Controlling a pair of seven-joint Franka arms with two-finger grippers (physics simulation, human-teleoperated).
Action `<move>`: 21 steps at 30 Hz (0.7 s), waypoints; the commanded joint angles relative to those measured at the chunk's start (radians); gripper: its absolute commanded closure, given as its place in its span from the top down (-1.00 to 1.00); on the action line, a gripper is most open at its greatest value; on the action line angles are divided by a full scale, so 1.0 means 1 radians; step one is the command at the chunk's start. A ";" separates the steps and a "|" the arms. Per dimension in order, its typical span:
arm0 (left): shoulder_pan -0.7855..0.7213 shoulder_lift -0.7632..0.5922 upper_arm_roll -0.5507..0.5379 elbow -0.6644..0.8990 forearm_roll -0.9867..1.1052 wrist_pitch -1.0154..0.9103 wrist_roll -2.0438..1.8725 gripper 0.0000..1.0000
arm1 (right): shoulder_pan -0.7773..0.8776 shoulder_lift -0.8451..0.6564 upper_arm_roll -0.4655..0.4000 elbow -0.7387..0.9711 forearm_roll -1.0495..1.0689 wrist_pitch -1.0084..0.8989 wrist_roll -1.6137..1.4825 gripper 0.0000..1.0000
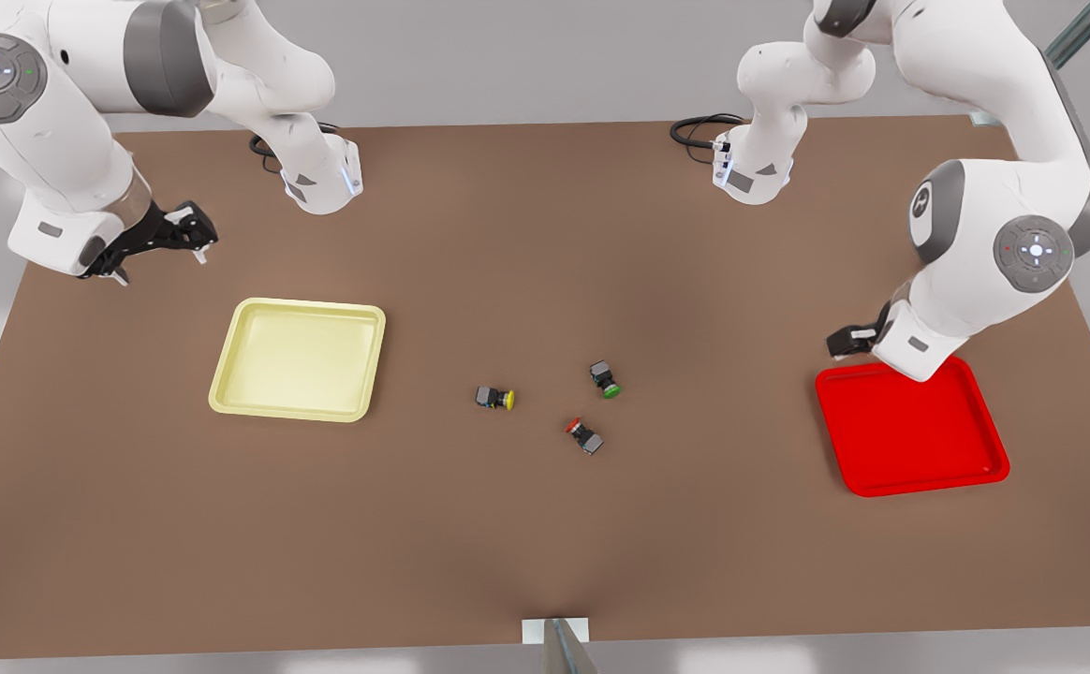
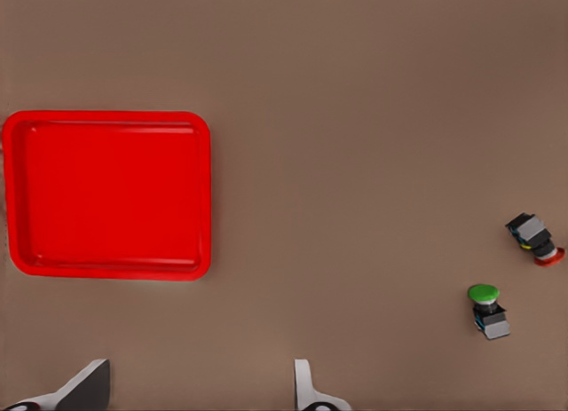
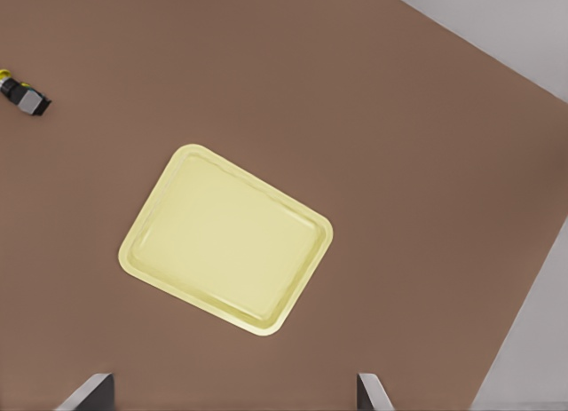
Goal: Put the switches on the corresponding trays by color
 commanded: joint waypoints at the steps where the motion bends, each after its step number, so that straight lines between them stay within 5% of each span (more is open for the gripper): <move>1: -0.003 0.003 0.000 0.003 0.021 -0.011 0.000 1.00 | 0.008 0.000 0.000 0.000 0.000 0.000 0.000 1.00; 3: -0.001 0.003 0.000 0.003 0.021 -0.011 0.000 1.00 | 0.016 0.035 0.000 0.002 0.003 0.009 0.008 1.00; 8: -0.029 0.050 -0.060 0.000 0.024 0.001 -0.112 1.00 | 0.312 0.445 0.068 -0.009 0.124 0.389 -0.015 1.00; 13: -0.196 0.251 -0.064 0.143 0.102 0.013 -0.343 1.00 | 0.375 0.445 0.080 -0.252 0.118 0.787 -0.393 1.00; 21: -0.214 0.432 -0.063 0.086 0.110 0.340 -0.398 1.00 | 0.373 0.575 0.074 -0.253 0.115 0.910 -0.451 1.00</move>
